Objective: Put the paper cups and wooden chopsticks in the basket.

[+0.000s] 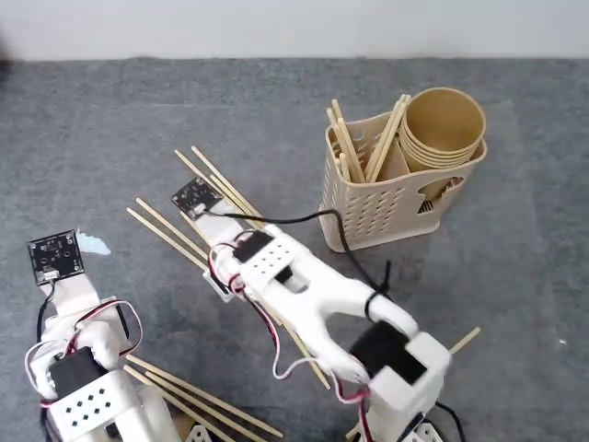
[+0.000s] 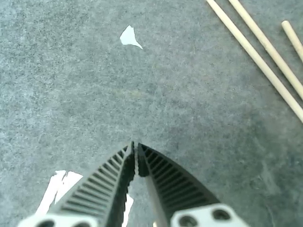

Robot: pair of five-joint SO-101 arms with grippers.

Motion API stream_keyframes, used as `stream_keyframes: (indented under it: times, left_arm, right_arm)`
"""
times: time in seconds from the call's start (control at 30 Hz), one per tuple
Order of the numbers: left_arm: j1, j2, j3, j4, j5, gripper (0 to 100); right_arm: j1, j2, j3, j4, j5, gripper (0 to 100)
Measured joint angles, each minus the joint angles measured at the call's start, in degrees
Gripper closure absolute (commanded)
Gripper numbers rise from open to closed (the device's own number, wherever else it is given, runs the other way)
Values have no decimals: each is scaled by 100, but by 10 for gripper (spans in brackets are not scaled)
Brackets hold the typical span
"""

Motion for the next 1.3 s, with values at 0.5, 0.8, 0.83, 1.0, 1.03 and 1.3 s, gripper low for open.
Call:
stream_keyframes:
  times: [0.5, 0.8, 0.83, 1.0, 1.03, 1.3]
  left_arm:
    - [0, 0, 0, 0, 0, 987]
    - [0, 0, 0, 0, 0, 987]
    - [-9, 0, 0, 0, 0, 987]
    - [0, 0, 0, 0, 0, 987]
    - [0, 0, 0, 0, 0, 987]
    - [0, 0, 0, 0, 0, 987]
  right_arm:
    - [431, 756, -598, 0, 0, 848]
    - [545, 923, -747, -9, 281, 975]
    - [554, 932, -756, -9, 290, 977]
    - [554, 949, -765, -26, 290, 991]
    - [554, 949, -765, -26, 290, 991]
    - [536, 545, -862, 853, 290, 991]
